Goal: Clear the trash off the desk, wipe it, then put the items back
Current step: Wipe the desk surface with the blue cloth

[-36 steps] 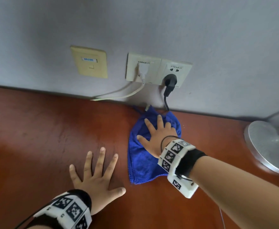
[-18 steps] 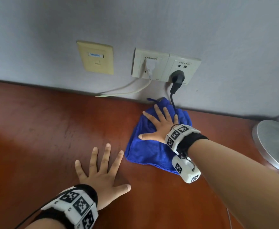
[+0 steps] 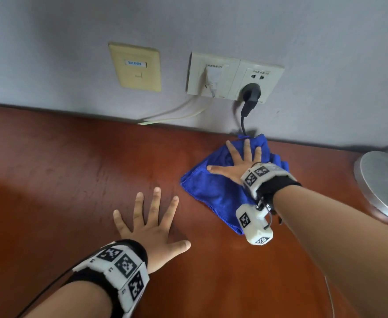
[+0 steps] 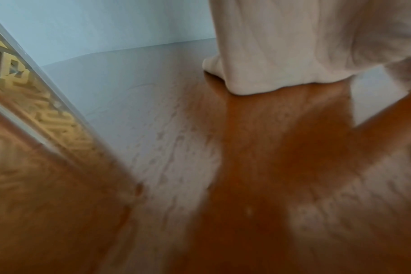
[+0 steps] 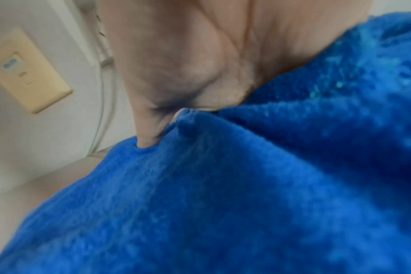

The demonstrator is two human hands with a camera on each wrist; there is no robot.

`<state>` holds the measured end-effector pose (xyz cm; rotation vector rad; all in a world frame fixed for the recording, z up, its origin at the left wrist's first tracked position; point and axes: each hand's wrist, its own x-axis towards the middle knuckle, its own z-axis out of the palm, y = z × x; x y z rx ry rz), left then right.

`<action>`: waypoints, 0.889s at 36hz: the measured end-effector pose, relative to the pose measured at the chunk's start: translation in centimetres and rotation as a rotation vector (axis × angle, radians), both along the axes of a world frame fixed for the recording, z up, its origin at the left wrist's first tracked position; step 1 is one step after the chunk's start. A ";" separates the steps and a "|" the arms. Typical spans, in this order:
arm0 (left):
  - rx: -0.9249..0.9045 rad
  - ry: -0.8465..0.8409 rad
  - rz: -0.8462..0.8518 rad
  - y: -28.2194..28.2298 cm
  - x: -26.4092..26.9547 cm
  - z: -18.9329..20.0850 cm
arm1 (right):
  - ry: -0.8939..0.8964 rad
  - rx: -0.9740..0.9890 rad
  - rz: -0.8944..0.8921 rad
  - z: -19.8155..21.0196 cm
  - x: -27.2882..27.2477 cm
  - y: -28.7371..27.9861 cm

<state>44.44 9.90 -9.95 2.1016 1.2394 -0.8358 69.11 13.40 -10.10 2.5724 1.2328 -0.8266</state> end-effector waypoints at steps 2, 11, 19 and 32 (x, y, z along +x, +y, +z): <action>-0.002 0.004 -0.006 0.0 0.0 0.0 | -0.009 0.009 -0.044 -0.1 0.5 0.2; 0.009 0.001 -0.026 0.1 -0.2 0.1 | -0.014 0.002 -0.142 0.7 0.0 0.0; 0.015 -0.013 -0.020 0.2 -0.1 0.0 | -0.053 -0.030 -0.167 0.7 -1.5 -3.4; 0.124 -0.074 0.023 -0.4 -0.4 -0.1 | -0.042 -0.037 -0.211 0.0 -5.3 -10.6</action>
